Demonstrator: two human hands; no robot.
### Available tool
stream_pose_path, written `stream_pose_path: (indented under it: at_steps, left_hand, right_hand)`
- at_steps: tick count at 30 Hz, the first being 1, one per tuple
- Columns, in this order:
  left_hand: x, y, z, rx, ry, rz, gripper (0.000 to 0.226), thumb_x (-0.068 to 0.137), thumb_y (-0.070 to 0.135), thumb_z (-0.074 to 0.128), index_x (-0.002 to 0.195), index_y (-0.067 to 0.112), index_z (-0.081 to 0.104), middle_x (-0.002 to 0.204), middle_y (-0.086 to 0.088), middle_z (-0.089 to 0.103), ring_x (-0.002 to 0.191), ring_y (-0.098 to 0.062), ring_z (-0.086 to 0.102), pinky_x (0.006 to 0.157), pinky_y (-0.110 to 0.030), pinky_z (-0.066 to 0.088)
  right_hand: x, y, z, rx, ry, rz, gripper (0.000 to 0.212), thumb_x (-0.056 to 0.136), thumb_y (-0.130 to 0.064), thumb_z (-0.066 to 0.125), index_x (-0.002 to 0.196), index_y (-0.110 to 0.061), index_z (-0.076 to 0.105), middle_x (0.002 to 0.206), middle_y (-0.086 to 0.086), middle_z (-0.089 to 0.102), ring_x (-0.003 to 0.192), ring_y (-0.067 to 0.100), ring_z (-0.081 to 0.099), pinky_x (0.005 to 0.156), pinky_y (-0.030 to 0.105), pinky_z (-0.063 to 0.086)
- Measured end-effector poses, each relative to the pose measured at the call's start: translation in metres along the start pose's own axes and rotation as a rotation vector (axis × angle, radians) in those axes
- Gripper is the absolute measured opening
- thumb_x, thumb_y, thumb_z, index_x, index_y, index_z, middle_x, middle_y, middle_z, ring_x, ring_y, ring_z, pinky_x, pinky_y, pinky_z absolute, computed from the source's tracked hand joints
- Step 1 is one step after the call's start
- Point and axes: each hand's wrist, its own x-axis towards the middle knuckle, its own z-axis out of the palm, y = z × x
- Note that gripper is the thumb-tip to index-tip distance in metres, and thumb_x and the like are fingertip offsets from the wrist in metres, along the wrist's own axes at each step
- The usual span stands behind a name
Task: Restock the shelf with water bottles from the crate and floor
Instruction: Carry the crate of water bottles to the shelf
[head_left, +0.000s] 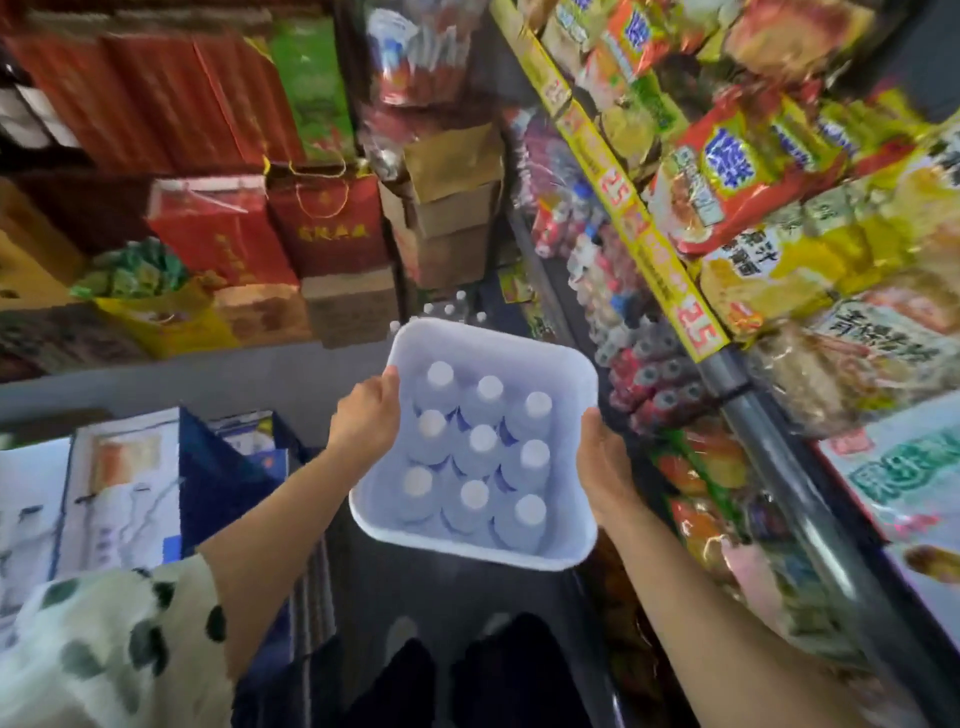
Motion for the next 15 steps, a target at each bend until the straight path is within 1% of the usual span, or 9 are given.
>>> stream_pose_path:
  at_steps: [1,3,5,7,9,11,13,15]
  left_hand:
    - [0.021,0.006,-0.001,0.003,-0.008,0.006,0.066,0.1,0.054,0.015,0.097,0.006,0.06,0.107,-0.019,0.063,0.101,-0.039,0.057,0.091,-0.045,0.045]
    - [0.064,0.013,0.002,0.004,-0.035,0.022,0.066,0.1,0.056,0.016,0.096,0.007,0.06,0.106,-0.02,0.063,0.101,-0.039,0.057,0.09,-0.045,0.045]
    - [0.103,0.022,0.009,0.02,-0.079,0.035,0.066,0.098,0.058,0.016,0.095,0.008,0.06,0.101,-0.017,0.063,0.098,-0.037,0.058,0.089,-0.045,0.044]
    - [0.139,0.029,0.02,0.049,-0.11,0.023,0.062,0.099,0.056,0.016,0.095,0.009,0.057,0.096,-0.012,0.057,0.095,-0.032,0.055,0.088,-0.042,0.041]
    - [0.172,0.036,0.034,0.066,-0.141,0.039,0.062,0.1,0.053,0.017,0.095,0.008,0.059,0.092,-0.011,0.055,0.094,-0.033,0.056,0.084,-0.039,0.039]
    - [0.205,0.045,0.047,0.086,-0.195,0.064,0.057,0.102,0.049,0.018,0.089,0.009,0.056,0.089,-0.012,0.054,0.091,-0.034,0.055,0.078,-0.036,0.036]
    - [0.235,0.055,0.06,0.122,-0.25,0.08,0.054,0.102,0.049,0.017,0.09,0.011,0.054,0.09,-0.012,0.054,0.088,-0.03,0.053,0.077,-0.035,0.034]
    - [0.261,0.065,0.072,0.134,-0.279,0.115,0.056,0.102,0.05,0.017,0.095,0.012,0.057,0.092,-0.01,0.055,0.089,-0.027,0.053,0.078,-0.034,0.035]
  right_hand:
    - [0.012,-0.007,0.008,0.002,-0.005,0.017,0.044,0.103,-0.032,0.027,0.118,-0.001,0.054,0.125,0.023,0.055,0.116,0.034,0.053,0.091,0.035,0.039]
    - [0.035,-0.019,0.02,0.0,0.019,0.047,0.056,0.102,-0.042,0.026,0.125,0.002,0.05,0.125,0.023,0.054,0.115,0.036,0.052,0.094,0.038,0.041]
    - [0.061,-0.026,0.033,0.029,0.025,0.093,0.063,0.1,-0.049,0.025,0.129,0.002,0.047,0.129,0.023,0.052,0.118,0.036,0.05,0.099,0.04,0.039]
    - [0.091,-0.029,0.047,0.057,0.037,0.131,0.067,0.098,-0.054,0.024,0.131,-0.001,0.046,0.131,0.022,0.051,0.12,0.036,0.049,0.101,0.043,0.038]
    - [0.119,-0.022,0.062,0.053,0.068,0.161,0.077,0.092,-0.067,0.02,0.131,-0.007,0.047,0.132,0.02,0.051,0.121,0.036,0.049,0.104,0.047,0.039]
    - [0.143,-0.012,0.075,0.031,0.099,0.208,0.088,0.083,-0.077,0.014,0.13,-0.011,0.047,0.132,0.018,0.051,0.121,0.035,0.049,0.105,0.05,0.038]
    - [0.163,-0.01,0.083,0.059,0.127,0.243,0.09,0.08,-0.077,0.013,0.131,-0.01,0.046,0.133,0.019,0.05,0.122,0.036,0.048,0.106,0.051,0.037]
    - [0.177,-0.019,0.085,0.103,0.165,0.297,0.094,0.077,-0.077,0.013,0.133,-0.009,0.045,0.134,0.019,0.049,0.123,0.036,0.047,0.103,0.046,0.037]
